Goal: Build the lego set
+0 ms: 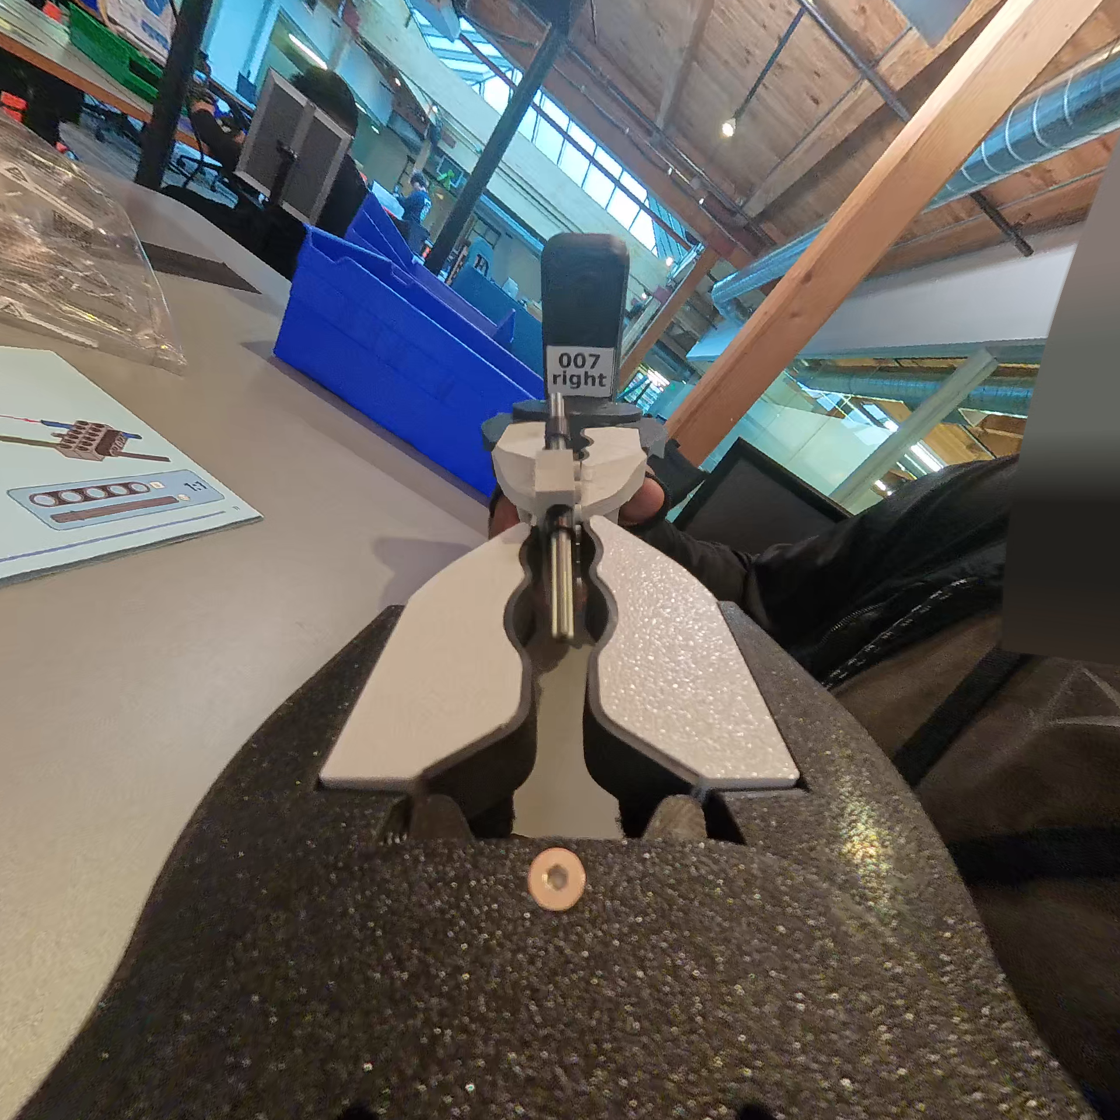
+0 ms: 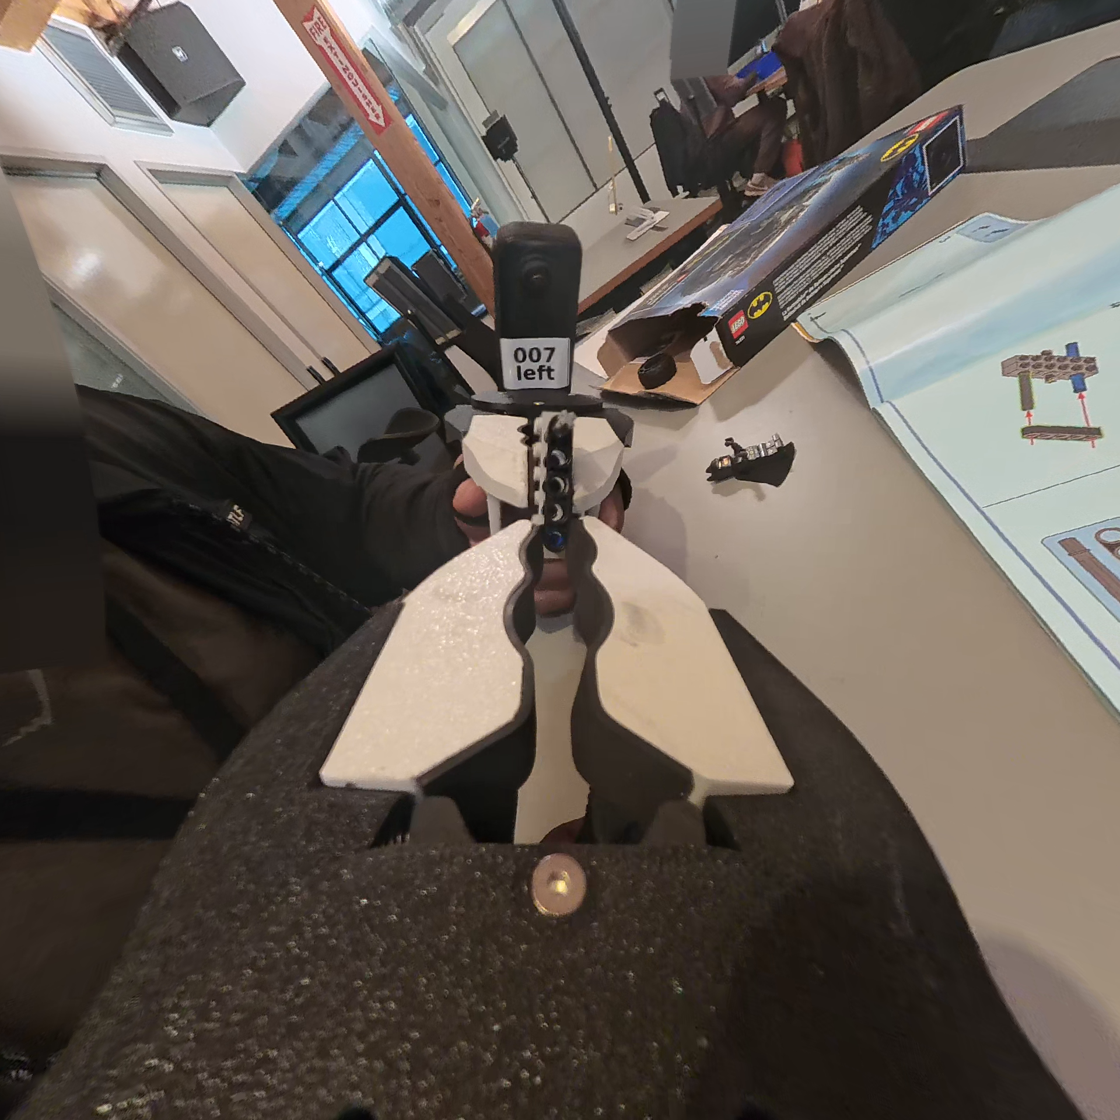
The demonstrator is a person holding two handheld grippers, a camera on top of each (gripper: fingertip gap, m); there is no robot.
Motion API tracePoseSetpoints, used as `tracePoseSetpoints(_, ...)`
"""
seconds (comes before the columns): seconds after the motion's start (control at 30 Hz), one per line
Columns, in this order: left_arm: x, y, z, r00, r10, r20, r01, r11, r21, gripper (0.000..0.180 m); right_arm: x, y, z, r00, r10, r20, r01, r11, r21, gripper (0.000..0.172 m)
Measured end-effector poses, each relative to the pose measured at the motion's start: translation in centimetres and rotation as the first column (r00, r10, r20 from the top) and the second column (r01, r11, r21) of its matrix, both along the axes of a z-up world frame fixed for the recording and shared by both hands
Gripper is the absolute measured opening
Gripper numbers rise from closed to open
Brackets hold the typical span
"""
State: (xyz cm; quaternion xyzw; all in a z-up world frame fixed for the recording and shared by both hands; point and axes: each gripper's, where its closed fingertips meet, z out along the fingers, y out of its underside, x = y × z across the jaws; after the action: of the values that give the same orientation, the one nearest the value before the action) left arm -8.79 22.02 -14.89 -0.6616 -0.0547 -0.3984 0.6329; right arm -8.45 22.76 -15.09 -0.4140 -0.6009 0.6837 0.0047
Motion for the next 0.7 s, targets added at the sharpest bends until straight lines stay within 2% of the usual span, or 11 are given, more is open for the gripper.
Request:
tracePoseSetpoints(0.2,-0.56,0.0,0.13,0.999,0.021,0.03,-0.021,1.0,0.003,0.011,0.08,-0.6,-0.87,0.999,0.018,0.029,-0.019,0.999,0.036,0.008)
tracePoseSetpoints(0.5,-0.68,0.01,0.11,0.998,0.011,0.068,-0.011,1.0,-0.011,0.011,-0.19,-0.5,-0.72,1.0,-0.012,0.009,0.012,0.999,0.048,0.008)
tracePoseSetpoints(0.7,-0.66,-0.05,-0.08,1.0,0.0,0.028,0.001,0.999,-0.038,0.012,-0.34,-0.48,-0.69,1.0,-0.025,0.005,0.025,0.998,0.053,0.008)
